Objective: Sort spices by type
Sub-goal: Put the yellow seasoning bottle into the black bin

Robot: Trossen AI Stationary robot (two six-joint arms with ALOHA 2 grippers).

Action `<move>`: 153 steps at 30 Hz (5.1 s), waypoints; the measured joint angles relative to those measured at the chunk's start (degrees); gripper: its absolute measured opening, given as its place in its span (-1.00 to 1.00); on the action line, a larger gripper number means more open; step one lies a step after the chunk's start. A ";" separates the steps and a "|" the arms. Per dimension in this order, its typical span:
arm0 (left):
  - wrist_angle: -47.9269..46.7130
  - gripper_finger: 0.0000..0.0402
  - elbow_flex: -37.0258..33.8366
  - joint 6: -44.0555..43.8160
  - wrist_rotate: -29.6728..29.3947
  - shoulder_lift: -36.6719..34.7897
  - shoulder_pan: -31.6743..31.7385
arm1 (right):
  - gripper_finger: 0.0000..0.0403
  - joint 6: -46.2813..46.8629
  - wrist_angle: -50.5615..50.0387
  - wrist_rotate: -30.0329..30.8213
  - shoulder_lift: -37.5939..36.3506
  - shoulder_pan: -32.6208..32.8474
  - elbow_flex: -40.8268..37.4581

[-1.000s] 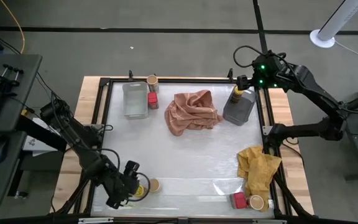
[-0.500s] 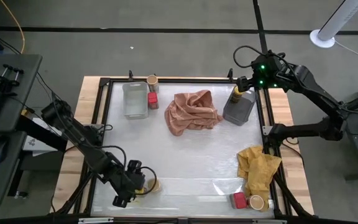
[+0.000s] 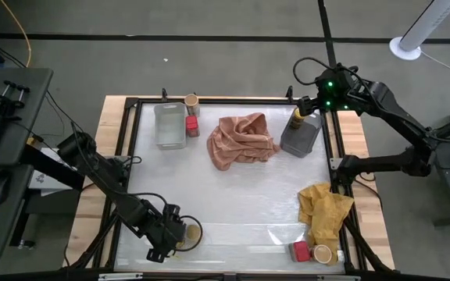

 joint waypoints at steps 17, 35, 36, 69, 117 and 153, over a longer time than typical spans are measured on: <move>0.33 0.11 0.00 1.48 -2.18 2.86 0.15 | 0.54 0.63 0.02 -0.01 0.00 0.00 0.00; -17.93 -0.05 9.15 -4.77 -24.24 -22.75 8.03 | 0.54 -1.95 20.28 -19.00 0.11 5.72 0.00; -17.06 -0.05 9.26 -3.72 -24.83 -23.39 10.68 | 0.54 -2.22 22.51 -20.08 0.28 7.35 0.00; 13.94 0.00 9.27 20.59 -5.58 -11.97 38.51 | 0.54 -26.78 42.46 -7.10 26.58 38.86 0.00; 12.34 0.27 -0.11 15.57 -7.58 -25.50 36.92 | -0.20 -27.18 20.32 -2.59 15.34 32.65 -1.64; 22.73 0.27 -13.66 37.72 -8.22 5.83 35.91 | -0.21 7.45 55.25 16.70 5.33 50.17 -32.74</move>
